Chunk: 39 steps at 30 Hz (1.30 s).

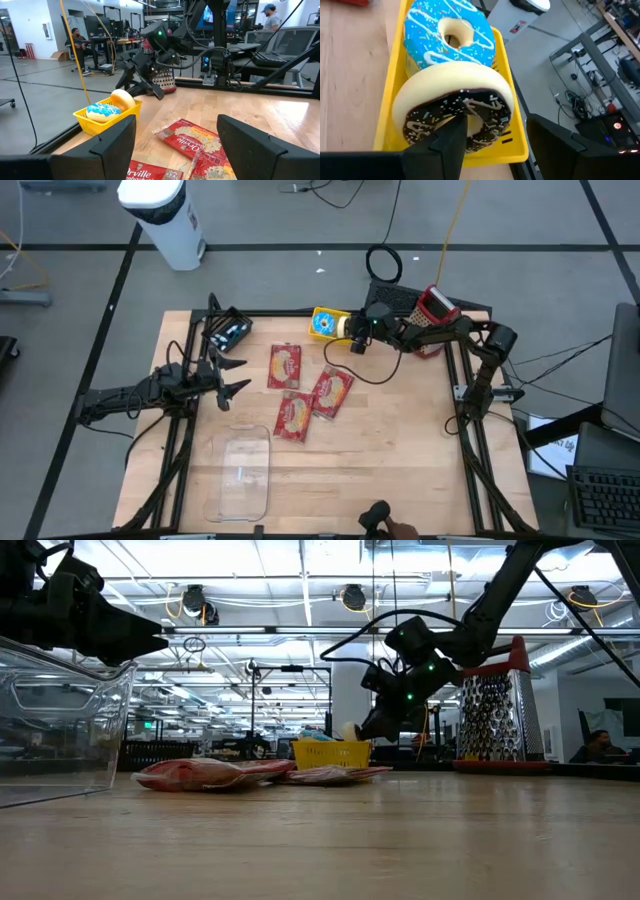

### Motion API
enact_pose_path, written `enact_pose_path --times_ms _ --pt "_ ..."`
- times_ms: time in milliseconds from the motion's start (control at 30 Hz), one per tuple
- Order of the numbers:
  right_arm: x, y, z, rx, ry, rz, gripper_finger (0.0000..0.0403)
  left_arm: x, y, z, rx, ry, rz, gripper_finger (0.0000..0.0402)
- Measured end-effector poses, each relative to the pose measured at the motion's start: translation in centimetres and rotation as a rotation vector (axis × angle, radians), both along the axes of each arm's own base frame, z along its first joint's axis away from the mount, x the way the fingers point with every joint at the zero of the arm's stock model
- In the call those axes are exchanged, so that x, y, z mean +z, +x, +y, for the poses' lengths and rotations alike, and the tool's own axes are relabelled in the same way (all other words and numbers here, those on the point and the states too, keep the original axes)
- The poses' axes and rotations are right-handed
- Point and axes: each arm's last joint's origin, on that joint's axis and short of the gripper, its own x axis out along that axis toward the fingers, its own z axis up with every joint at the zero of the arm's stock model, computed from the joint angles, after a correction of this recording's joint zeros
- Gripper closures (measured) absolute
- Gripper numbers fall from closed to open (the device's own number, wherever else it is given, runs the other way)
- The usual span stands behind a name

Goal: Pick & Place Food Item
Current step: Put the black donut into the yellow bin, then adjust the yellow bin on the table

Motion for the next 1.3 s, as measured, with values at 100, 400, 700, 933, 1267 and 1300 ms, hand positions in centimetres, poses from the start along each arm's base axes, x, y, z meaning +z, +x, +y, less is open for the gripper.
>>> enact_pose_path --times_ms 100,400,700,933,1267,1300 --pt "0.1 0.1 0.2 0.008 -0.008 0.000 0.0211 0.0 0.0 0.0 0.000 0.000 0.000 0.0121" --pt "0.2 0.2 0.5 -0.011 -0.006 0.016 0.0211 0.0 0.0 0.0 0.000 0.000 0.000 0.0121" --pt "0.0 0.6 1.4 -0.093 -0.048 0.071 0.0211 0.0 0.0 0.0 0.000 0.000 0.000 0.0121" --pt "1.1 1.8 3.9 -0.084 -0.032 0.003 0.0211 0.0 0.0 0.0 0.000 0.000 0.000 0.0121" --pt "1.3 2.7 7.8 0.130 0.408 -0.120 0.0211 0.0 0.0 0.0 0.000 0.000 0.000 0.0121" --pt "0.8 2.8 7.8 0.119 0.409 -0.106 0.0211 0.0 0.0 0.0 0.000 0.000 0.000 0.0121"
